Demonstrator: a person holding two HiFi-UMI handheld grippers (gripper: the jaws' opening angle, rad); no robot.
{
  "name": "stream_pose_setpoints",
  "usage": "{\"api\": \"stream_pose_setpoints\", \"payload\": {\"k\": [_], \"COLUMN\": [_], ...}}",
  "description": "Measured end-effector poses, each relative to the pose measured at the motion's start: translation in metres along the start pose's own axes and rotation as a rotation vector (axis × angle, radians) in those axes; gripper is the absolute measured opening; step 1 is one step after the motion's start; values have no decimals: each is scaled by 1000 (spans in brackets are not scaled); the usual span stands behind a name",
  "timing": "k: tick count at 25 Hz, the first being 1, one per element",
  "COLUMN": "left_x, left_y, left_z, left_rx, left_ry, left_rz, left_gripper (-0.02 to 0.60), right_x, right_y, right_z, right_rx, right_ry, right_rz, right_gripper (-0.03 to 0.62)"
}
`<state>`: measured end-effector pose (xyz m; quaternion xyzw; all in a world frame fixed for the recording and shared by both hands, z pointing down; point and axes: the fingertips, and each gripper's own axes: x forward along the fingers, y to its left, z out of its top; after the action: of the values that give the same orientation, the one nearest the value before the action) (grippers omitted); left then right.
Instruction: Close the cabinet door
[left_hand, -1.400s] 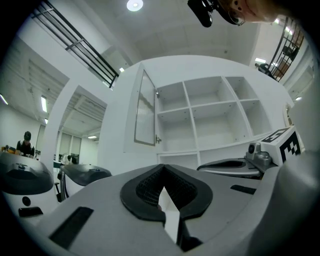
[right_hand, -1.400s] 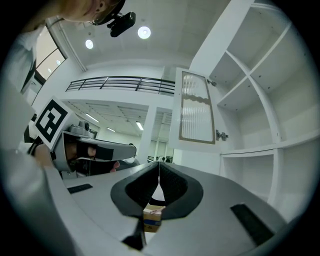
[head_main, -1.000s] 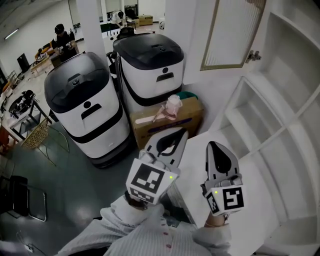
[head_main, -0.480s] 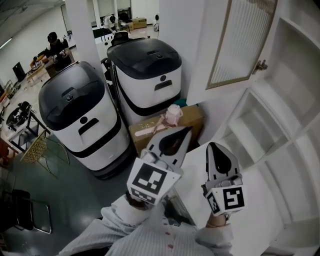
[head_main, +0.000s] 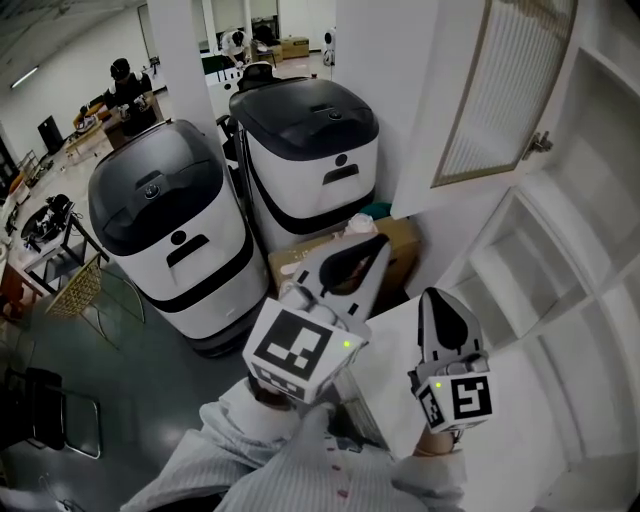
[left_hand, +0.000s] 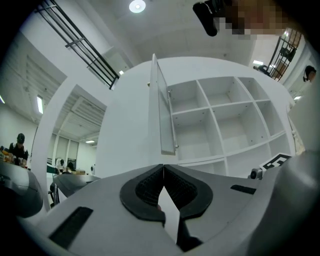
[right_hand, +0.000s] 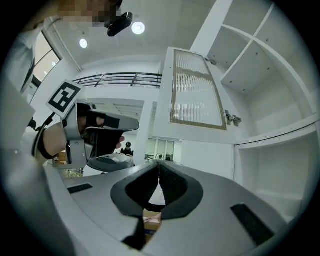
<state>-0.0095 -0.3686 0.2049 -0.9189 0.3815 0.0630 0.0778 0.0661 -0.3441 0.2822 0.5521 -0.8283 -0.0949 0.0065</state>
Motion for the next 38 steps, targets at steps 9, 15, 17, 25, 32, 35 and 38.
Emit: {"api": "stream_pose_setpoints", "payload": {"k": [9,15,17,25,32,35,38], "left_x": [8,18,22,41,68,76,84], "left_y": [10,18,21,26,28,29,27], "left_z": [33,54,60,76,77,75,72], "left_rx": [-47,-63,-75,-71,-70,-78,-79], "left_ry": [-45,-78,-96,-110,-98,-96,-98], "left_rz": [-88,-145,-162,-222,-272,-299,-334], "left_gripper": [44,133,155,222,229,227,227], "right_x": [1,2,2,4,6,6,7], "right_y": [5,7,7,4,-2,-8,-13], "right_z": [-5,-7,-8,-10,-13,-18,-21], "right_rx": [-7,-11,-16,-26,-29,-27,-26], "right_ry": [6,16,19,25,27,36,41], "right_rz": [23,24,26,12,-22,-47,-74], "right_gripper": [14,14,14,14,14,14,14]}}
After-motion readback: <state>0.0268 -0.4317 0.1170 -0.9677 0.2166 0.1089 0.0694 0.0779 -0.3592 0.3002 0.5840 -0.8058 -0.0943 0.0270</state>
